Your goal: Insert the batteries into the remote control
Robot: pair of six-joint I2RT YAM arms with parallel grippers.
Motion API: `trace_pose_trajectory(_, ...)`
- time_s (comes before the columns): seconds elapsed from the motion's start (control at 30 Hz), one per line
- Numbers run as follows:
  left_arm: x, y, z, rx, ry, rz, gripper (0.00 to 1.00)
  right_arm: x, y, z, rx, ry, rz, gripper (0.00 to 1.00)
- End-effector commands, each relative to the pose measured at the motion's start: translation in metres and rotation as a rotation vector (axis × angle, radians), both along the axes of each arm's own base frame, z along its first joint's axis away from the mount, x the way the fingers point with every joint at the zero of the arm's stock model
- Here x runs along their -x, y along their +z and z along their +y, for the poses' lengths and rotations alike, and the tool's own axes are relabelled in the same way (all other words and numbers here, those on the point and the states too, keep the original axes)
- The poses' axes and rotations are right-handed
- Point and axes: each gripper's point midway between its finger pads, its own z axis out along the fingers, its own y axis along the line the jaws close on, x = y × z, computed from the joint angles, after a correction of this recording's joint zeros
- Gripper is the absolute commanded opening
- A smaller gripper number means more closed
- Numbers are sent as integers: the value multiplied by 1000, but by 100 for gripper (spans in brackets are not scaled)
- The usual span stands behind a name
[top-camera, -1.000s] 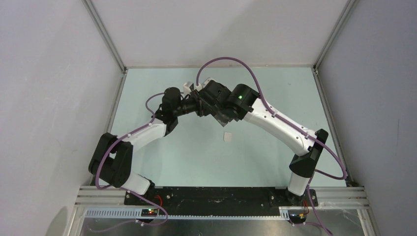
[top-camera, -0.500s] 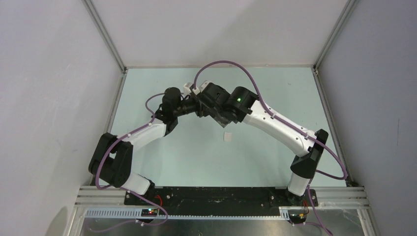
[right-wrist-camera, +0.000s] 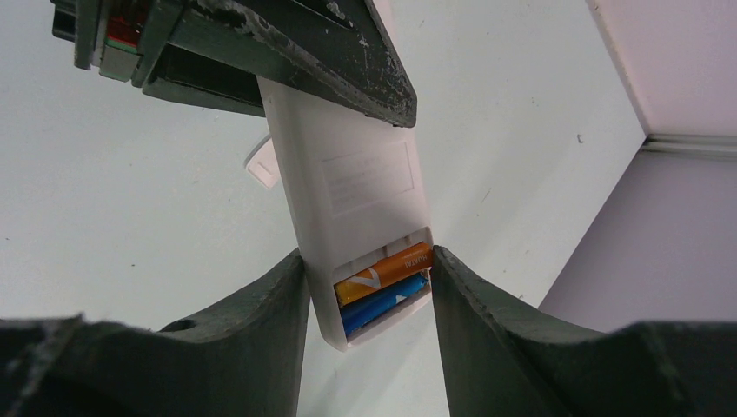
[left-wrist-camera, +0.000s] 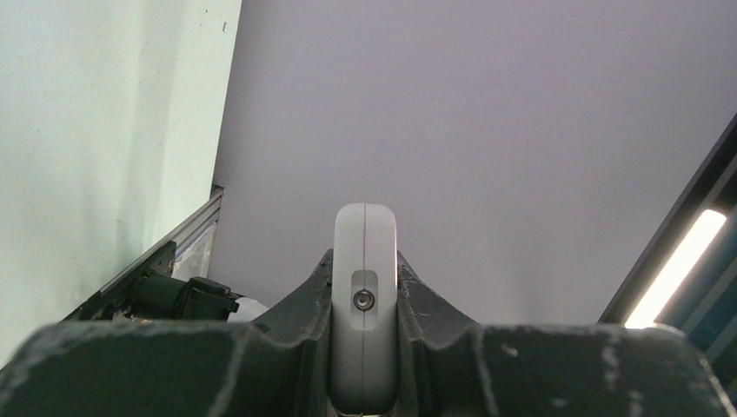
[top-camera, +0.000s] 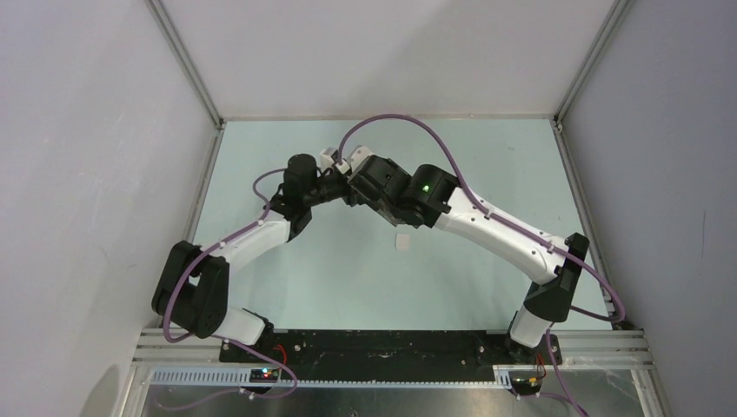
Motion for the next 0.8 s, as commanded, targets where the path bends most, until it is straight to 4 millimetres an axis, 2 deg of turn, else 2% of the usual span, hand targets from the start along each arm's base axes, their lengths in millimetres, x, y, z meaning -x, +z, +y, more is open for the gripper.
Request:
trace_pose_trajectory(0.0, -2, 85, 4, 158, 39, -133, 0, 16, -15, 28, -100, 58, 118, 53)
trace_pose_trajectory(0.13, -3, 89, 3, 154, 31, -160, 0, 24, -14, 37, -175, 62, 195, 53)
trace_pose_trajectory(0.33, -5, 89, 3, 160, 43, -142, 0, 25, -14, 39, -184, 75, 202, 53)
trace_pose_trajectory(0.77, -13, 98, 14, 248, 127, -52, 0, 34, -46, 47, -73, 121, 161, 53)
